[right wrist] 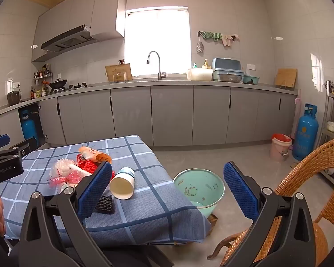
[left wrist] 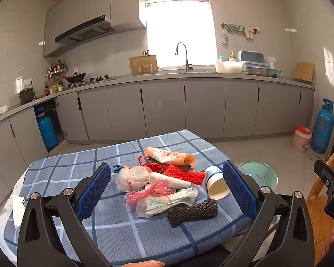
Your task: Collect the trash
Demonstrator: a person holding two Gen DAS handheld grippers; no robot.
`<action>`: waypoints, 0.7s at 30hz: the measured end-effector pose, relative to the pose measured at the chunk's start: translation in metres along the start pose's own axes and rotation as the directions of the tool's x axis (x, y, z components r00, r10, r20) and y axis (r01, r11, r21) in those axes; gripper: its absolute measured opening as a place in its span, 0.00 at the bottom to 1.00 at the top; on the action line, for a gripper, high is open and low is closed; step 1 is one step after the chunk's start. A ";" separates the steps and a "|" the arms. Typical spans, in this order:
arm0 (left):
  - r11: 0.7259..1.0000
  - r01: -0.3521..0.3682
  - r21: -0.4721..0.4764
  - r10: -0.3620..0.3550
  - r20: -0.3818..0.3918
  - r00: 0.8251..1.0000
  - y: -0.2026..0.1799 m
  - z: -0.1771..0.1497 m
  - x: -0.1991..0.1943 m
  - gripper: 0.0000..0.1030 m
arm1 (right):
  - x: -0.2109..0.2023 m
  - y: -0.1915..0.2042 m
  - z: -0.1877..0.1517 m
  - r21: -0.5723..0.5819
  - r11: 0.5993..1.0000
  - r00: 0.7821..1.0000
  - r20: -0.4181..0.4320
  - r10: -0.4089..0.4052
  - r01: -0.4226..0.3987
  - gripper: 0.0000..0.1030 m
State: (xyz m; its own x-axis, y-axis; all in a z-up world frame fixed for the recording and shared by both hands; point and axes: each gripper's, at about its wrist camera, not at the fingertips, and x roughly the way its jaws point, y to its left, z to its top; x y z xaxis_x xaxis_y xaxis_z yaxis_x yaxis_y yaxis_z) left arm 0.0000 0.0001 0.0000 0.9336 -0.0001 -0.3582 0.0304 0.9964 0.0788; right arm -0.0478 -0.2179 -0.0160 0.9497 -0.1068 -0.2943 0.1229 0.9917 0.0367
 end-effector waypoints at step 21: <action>1.000 -0.002 0.002 0.002 -0.002 1.000 0.003 0.002 0.000 0.96 | 0.005 -0.001 -0.004 -0.004 1.000 1.000 -0.026 -0.011 0.010 0.95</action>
State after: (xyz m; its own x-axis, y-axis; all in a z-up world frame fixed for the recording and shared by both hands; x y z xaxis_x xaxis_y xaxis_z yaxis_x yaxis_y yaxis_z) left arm 0.0006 0.0027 0.0023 0.9329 0.0015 -0.3601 0.0296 0.9963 0.0809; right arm -0.0441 -0.2195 -0.0216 0.9407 -0.1154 -0.3191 0.1318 0.9908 0.0302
